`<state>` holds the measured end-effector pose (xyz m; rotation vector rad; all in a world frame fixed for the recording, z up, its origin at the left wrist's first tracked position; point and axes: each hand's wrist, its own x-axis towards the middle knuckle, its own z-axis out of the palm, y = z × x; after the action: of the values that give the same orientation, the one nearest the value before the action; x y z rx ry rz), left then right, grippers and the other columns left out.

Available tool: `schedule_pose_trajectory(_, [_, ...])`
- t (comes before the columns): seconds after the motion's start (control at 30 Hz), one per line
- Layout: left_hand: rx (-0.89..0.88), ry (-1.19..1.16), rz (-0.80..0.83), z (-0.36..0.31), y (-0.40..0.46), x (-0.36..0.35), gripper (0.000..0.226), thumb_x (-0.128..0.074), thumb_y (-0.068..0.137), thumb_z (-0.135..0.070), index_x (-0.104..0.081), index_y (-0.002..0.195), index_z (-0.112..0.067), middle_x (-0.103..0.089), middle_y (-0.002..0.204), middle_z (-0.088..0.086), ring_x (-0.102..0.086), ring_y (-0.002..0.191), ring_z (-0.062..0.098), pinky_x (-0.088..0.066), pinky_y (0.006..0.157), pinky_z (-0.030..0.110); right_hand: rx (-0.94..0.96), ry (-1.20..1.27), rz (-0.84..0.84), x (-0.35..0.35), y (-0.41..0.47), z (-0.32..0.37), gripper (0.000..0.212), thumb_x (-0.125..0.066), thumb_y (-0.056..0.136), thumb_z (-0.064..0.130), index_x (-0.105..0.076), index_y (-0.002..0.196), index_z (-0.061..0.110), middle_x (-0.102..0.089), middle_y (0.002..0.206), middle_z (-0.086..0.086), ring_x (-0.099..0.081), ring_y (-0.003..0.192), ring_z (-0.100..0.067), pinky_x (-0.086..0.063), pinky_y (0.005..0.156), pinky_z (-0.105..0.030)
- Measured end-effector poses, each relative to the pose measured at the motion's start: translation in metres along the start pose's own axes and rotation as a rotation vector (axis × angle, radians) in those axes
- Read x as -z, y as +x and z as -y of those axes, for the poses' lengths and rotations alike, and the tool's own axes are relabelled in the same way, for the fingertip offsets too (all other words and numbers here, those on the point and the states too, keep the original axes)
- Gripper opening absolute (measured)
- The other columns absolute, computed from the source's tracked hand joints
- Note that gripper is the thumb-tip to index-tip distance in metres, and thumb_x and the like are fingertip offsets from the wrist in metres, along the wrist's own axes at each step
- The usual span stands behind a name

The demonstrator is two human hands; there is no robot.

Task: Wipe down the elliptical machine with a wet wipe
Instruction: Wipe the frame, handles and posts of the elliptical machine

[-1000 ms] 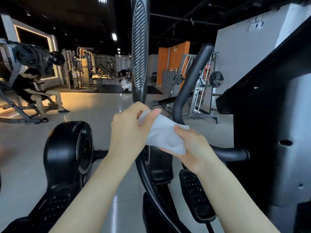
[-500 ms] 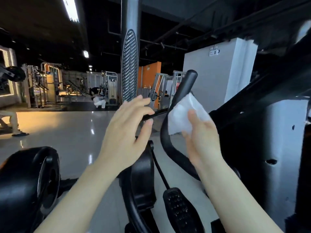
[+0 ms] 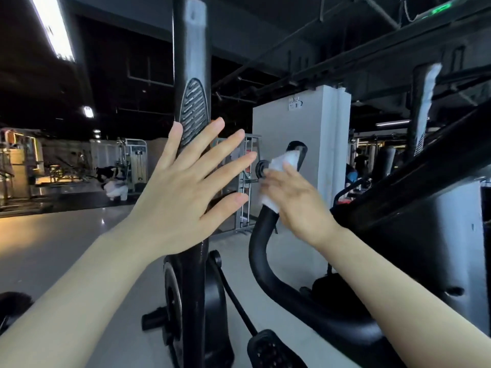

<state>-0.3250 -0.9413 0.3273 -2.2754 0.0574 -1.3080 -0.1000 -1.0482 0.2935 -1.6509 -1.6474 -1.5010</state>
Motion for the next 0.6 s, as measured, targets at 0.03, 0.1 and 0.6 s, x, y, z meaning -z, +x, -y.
schedule_pose_trajectory(0.03, [-0.003,0.0,-0.004,0.0,0.0,-0.001,0.06,-0.017,0.102,-0.054,-0.039,0.147,-0.022,-0.032,0.157,0.002,-0.013,0.149,0.024,0.013,0.119,0.045,0.018,0.018,0.061,-0.007,-0.013,0.013,0.044,-0.033,0.075,-0.001,-0.07,0.099,0.0,-0.07,0.11,-0.013,-0.058,0.119,-0.027,-0.022,0.117,-0.041])
schedule_pose_trajectory(0.1, [-0.005,-0.003,0.011,0.0,-0.003,-0.002,0.061,-0.017,0.102,-0.055,-0.039,0.147,-0.022,-0.032,0.157,0.003,-0.013,0.149,0.024,0.013,0.118,0.045,-0.007,0.073,0.135,-0.019,-0.038,0.039,0.041,-0.038,0.073,-0.003,-0.071,0.096,0.002,-0.072,0.106,-0.011,-0.06,0.115,-0.024,-0.028,0.113,-0.044])
schedule_pose_trajectory(0.6, [0.301,-0.27,-0.187,-0.053,-0.079,-0.009,0.048,-0.032,0.103,-0.042,-0.04,0.144,-0.018,-0.027,0.158,0.009,-0.014,0.15,0.025,-0.005,0.122,0.047,-0.714,0.217,-0.578,0.058,0.006,0.041,0.062,-0.037,0.082,-0.02,-0.056,0.132,0.01,-0.05,0.141,-0.004,-0.037,0.138,-0.016,-0.019,0.115,-0.013])
